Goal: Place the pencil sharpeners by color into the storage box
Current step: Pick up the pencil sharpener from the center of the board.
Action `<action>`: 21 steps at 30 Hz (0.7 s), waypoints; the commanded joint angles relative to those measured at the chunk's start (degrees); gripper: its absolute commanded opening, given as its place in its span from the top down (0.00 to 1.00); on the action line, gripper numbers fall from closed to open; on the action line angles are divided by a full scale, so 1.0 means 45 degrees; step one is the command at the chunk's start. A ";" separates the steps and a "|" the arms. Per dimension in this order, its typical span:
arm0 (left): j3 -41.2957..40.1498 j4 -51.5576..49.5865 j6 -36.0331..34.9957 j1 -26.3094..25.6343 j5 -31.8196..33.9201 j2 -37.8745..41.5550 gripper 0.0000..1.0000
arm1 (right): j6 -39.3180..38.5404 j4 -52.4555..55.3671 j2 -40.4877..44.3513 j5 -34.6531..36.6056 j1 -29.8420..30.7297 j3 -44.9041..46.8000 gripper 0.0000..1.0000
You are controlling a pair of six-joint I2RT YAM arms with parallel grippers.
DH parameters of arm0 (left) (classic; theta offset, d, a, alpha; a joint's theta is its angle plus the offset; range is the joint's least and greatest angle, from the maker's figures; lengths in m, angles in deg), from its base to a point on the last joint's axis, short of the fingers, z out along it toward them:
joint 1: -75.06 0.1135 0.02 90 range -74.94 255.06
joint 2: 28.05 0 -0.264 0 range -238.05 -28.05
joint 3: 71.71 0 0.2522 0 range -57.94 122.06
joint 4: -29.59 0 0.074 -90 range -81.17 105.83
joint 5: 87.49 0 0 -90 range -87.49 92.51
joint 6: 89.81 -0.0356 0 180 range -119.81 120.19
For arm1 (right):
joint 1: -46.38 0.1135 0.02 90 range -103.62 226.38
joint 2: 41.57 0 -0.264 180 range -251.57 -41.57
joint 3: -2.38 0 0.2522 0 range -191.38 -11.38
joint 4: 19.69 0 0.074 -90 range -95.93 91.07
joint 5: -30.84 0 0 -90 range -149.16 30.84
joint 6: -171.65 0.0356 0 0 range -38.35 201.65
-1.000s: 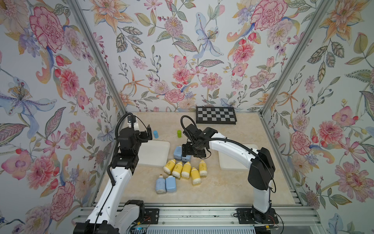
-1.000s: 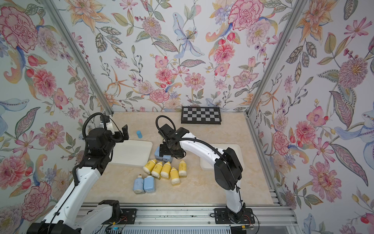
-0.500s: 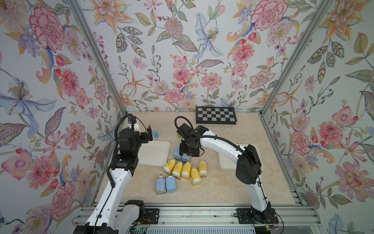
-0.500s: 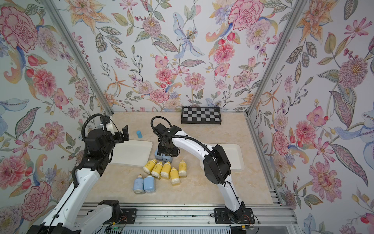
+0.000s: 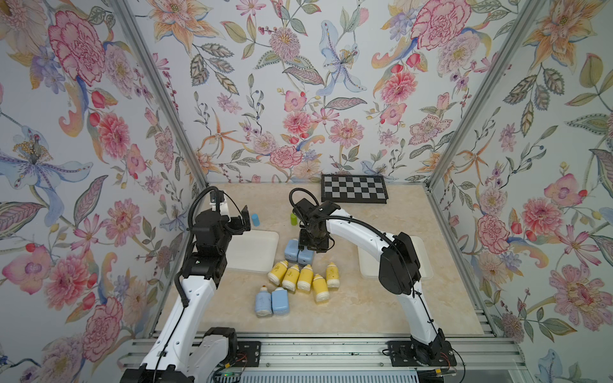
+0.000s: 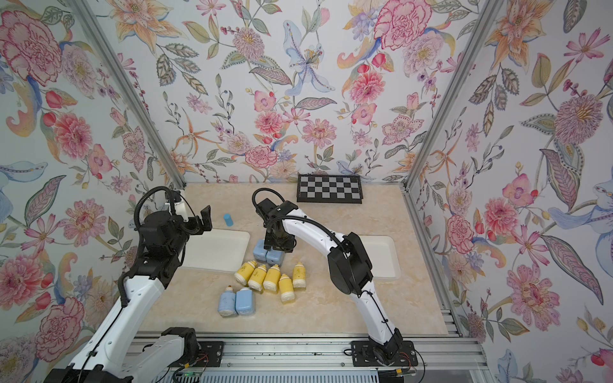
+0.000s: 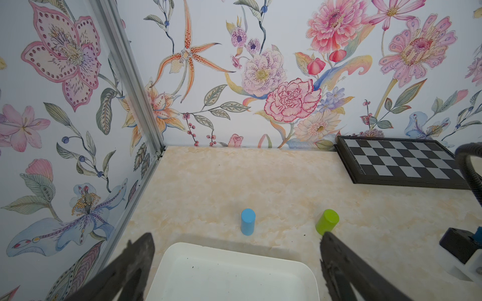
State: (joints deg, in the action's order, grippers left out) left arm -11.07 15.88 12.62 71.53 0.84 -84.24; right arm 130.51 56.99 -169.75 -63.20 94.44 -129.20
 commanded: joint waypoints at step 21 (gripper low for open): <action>-0.0217 0.0190 -0.0144 0.0063 -0.0312 0.0044 0.01 | -0.0091 0.0998 -0.1206 0.0223 0.0181 -0.1122 0.37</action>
State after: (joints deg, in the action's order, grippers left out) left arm -11.18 15.93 12.62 71.53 -0.12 -84.24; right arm 130.07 59.00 -173.70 -63.24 94.96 -133.20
